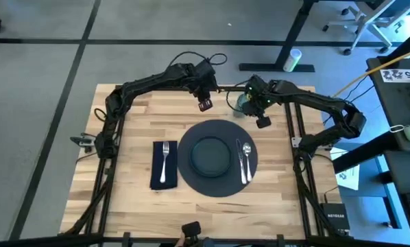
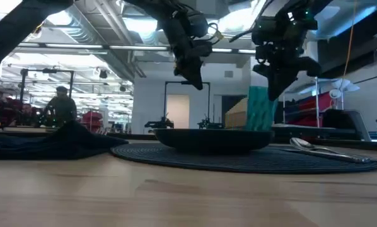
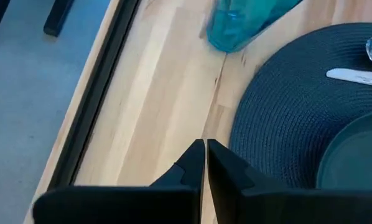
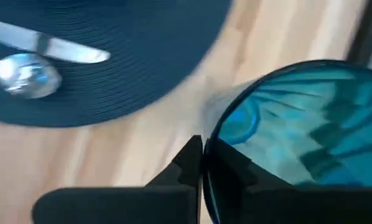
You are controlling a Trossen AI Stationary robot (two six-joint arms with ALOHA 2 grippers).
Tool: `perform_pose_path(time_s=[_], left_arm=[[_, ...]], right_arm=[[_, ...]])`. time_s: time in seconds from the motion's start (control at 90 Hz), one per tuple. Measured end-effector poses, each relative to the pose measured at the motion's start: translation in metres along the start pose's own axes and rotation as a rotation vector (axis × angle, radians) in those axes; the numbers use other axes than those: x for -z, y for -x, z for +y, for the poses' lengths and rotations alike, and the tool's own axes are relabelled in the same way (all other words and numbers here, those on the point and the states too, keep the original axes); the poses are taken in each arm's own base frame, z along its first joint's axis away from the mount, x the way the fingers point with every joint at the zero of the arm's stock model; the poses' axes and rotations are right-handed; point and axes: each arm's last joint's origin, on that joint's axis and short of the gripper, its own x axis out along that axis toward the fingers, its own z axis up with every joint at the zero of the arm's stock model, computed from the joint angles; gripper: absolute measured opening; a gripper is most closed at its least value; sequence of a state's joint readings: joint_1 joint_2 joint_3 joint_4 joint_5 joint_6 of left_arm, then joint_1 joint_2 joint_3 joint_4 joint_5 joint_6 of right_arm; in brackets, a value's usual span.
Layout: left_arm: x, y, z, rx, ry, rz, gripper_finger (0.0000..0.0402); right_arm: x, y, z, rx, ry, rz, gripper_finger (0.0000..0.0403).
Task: Set table place
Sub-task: Put the blue cup to the top right of the black tablemat
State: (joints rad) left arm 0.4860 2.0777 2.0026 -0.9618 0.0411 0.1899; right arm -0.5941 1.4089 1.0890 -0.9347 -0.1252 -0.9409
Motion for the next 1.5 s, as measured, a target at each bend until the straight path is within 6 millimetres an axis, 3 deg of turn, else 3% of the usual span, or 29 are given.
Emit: perform_pose_path(time_s=[0.222, 0.4, 1.5], left_arm=[[-0.001, 0.0, -0.004, 0.003, -0.004, -0.005, 0.0], [-0.002, 0.0, -0.004, 0.003, -0.002, -0.009, 0.0], [-0.002, 0.0, -0.011, 0.012, -0.014, -0.006, 0.0]], right_arm=[[-0.002, 0.017, 0.017, -0.055, 0.005, 0.006, 0.0008], [-0.01, 0.026, 0.02, -0.071, 0.007, -0.033, 0.0009], [-0.001, 0.008, 0.027, -0.168, -0.022, 0.047, 0.001]])
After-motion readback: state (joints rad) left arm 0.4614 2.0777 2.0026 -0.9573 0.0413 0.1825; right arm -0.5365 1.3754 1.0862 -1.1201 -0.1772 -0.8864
